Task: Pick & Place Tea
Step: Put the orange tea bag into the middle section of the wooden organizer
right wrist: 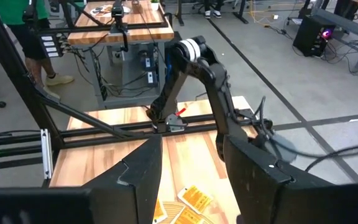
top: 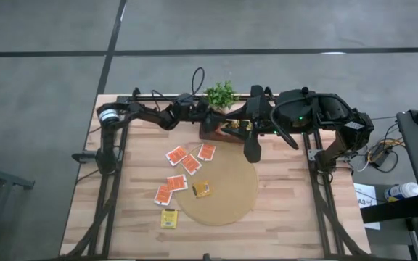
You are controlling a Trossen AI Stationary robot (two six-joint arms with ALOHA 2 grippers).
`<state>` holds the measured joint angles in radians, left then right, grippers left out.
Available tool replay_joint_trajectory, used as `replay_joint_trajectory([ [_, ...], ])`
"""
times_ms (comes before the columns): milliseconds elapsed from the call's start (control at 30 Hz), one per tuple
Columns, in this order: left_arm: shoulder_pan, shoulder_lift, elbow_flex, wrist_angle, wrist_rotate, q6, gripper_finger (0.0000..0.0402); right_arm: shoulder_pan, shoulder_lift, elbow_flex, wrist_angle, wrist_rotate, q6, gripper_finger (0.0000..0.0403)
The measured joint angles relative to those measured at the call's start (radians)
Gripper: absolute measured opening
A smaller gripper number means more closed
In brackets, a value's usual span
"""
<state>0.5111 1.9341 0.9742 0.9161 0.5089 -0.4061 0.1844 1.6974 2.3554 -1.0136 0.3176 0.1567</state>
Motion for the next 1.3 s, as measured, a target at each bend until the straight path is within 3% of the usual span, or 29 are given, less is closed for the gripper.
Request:
replay_joint_trajectory([
  [167,0.0,-0.116,-0.002,-0.093,0.043,0.051,0.008,0.0,0.0,0.0,-0.009,0.0,-0.005,0.0166],
  [333,0.0,-0.267,-0.035,-0.191,0.048,0.087,0.0014,-0.003,0.0,0.0,-0.032,0.0,-0.026,0.0166],
  [400,-0.004,-0.333,-0.044,-0.211,0.048,0.071,0.0005,-0.005,0.0,0.0,-0.046,0.009,-0.025,0.0166],
  [833,-0.032,-0.78,-0.154,-0.294,0.043,0.018,0.0001,-0.099,0.008,-0.022,-0.267,0.025,0.033,0.0166],
  [1300,-0.069,-1.08,-0.275,-0.359,0.044,0.0,0.0,-0.31,0.008,-0.273,-0.253,-0.068,0.019,0.0166],
])
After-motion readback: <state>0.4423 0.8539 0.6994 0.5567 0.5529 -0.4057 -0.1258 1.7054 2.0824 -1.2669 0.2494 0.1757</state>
